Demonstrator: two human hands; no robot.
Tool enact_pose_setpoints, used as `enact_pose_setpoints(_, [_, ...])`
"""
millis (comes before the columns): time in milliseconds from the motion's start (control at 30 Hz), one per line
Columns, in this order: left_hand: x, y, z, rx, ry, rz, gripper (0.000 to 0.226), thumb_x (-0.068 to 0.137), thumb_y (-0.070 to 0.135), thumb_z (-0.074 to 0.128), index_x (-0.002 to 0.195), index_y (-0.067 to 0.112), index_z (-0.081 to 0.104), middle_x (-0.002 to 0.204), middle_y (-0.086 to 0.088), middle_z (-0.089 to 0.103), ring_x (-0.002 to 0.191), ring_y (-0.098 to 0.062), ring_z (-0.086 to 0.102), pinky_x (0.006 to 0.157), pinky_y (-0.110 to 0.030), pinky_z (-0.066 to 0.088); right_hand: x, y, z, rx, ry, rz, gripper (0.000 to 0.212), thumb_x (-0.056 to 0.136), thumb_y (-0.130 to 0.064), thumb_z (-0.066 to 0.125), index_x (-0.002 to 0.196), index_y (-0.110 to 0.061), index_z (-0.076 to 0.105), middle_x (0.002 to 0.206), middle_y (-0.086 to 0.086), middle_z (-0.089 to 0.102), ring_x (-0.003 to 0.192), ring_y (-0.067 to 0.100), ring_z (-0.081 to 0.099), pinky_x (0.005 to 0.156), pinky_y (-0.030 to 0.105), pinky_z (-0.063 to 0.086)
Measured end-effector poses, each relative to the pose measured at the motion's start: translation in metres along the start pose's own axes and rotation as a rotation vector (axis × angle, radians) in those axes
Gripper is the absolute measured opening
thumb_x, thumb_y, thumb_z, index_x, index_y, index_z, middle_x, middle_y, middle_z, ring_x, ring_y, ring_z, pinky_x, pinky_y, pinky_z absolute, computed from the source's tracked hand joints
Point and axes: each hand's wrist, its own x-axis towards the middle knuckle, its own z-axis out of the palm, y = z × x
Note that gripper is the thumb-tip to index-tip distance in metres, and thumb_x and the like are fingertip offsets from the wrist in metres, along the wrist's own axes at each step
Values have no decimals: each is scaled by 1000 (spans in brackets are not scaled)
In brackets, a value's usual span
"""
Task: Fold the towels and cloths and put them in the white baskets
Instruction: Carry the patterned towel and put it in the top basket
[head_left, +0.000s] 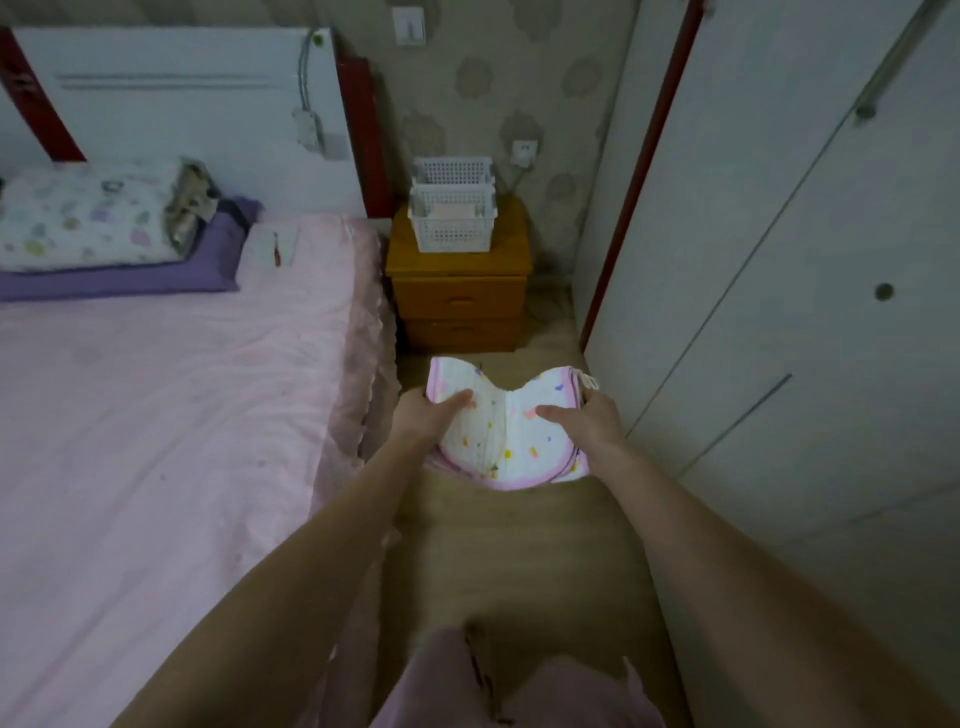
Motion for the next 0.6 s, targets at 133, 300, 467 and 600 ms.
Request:
enact_pose_setpoints(133, [91, 64, -16, -57, -11, -10, 53, 83, 43, 72, 125, 16, 53, 122, -7, 61, 111, -30, 59, 95, -49, 51, 76, -75, 27, -63, 41, -76, 78, 76, -29, 81, 141, -10, 42, 138, 13, 50, 122, 34, 51, 97, 48, 48])
enact_pose_setpoints(300, [210, 122, -24, -62, 9, 9, 53, 86, 39, 69, 127, 9, 55, 115, -2, 60, 108, -25, 59, 89, -37, 50, 186, -156, 55, -76, 64, -100, 77, 74, -31, 82, 138, -10, 46, 134, 13, 54, 120, 34, 53, 99, 51, 47])
enact_pose_setpoints(467, [346, 174, -34, -65, 84, 8, 64, 76, 46, 77, 125, 9, 59, 121, -4, 64, 108, -25, 61, 95, -42, 51, 309, -236, 91, -89, 48, -126, 75, 71, -30, 84, 134, -7, 51, 131, 13, 58, 117, 34, 57, 97, 51, 50])
enact_pose_setpoints(600, [445, 222, -50, -75, 87, -8, 66, 76, 46, 76, 127, 7, 59, 122, -10, 66, 110, -29, 62, 96, -46, 51, 390, -313, 122, -106, 27, -151, 64, 74, -23, 82, 130, -6, 55, 129, 14, 60, 115, 33, 58, 96, 49, 50])
